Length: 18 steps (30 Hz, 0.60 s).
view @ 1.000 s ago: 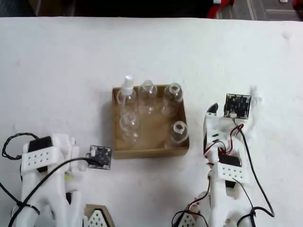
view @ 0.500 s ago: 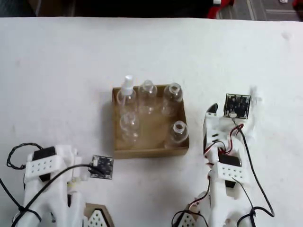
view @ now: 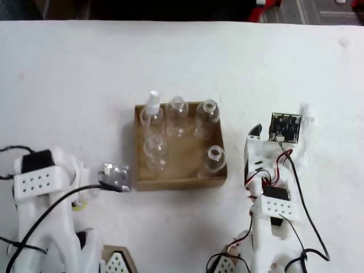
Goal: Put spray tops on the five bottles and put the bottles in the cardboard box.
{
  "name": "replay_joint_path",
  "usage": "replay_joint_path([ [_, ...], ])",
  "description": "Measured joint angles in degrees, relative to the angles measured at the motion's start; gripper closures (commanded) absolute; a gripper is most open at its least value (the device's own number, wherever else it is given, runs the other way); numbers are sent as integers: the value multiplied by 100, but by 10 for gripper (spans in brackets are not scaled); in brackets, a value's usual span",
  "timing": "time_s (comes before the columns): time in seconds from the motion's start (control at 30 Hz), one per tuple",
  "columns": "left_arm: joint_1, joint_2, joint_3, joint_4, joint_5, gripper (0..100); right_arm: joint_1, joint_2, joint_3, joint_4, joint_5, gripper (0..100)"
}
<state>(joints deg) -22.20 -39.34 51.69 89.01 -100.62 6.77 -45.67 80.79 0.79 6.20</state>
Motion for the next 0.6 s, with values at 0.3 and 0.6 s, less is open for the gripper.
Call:
replay_joint_path([
  [0.3, 774, 0, -1732, 1152, 1626, 977, 0, 0, 0, 0, 0, 918],
  [0.6, 1952, 0, -2927, 1204, 5829, 979, 0, 0, 0, 0, 0, 918],
])
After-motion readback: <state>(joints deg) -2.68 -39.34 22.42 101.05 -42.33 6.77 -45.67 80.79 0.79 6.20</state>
